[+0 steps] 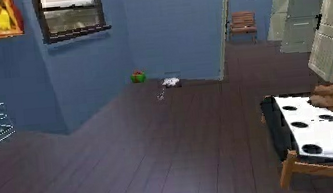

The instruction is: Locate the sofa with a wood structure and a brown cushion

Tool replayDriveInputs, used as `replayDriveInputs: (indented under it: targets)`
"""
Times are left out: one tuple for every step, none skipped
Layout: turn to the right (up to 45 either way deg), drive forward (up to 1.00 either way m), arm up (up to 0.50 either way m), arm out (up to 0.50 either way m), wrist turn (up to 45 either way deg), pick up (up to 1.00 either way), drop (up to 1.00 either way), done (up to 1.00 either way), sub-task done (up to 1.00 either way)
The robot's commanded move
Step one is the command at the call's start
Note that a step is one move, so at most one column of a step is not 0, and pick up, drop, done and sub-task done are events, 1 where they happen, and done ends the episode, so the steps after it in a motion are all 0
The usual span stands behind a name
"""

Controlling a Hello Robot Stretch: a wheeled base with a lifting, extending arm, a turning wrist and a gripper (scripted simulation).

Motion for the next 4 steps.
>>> replayDriveInputs:
  targets:
    - [0.0, 1.00, 0.00, 0.00, 0.0, 0.00, 0.00, 0.00, 0.00]
    - [-6.0, 0.00, 0.00, 0.00, 0.0, 0.00, 0.00, 0.00, 0.00]
    - [0.0, 0.35, 0.00, 0.00, 0.0, 0.00, 0.00, 0.00, 0.00]
    - [27.0, 0.00, 0.00, 0.00, 0.0, 0.00, 0.00, 0.00, 0.00]
